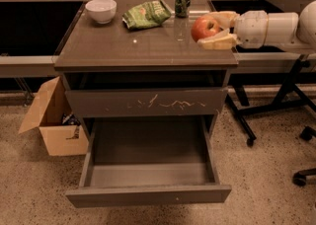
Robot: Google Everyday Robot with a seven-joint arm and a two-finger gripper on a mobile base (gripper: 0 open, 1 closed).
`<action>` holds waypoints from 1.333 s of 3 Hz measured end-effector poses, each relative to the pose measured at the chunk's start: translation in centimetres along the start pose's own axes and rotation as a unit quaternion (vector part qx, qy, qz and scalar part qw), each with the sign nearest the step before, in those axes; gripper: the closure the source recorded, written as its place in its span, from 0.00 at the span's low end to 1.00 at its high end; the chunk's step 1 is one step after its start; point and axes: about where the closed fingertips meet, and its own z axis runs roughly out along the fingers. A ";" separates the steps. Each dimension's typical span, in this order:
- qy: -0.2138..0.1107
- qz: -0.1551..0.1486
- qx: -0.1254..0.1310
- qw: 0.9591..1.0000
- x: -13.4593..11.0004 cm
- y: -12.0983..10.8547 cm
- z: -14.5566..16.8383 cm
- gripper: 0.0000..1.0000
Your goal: Pick apple from middle drawer and place on counter
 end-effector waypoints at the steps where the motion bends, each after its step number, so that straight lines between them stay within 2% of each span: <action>1: 0.011 0.046 0.015 0.999 0.9 -2.7 0.9 1.00; 2: 0.041 0.110 0.026 0.993 3.6 -5.7 2.5 1.00; 3: 0.041 0.110 0.026 0.993 3.6 -5.7 2.5 1.00; 4: 0.056 0.135 0.013 0.989 4.1 -5.7 4.1 1.00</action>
Offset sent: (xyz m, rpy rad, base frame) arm 0.0943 -0.0152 -0.0173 0.0523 0.3469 -0.1656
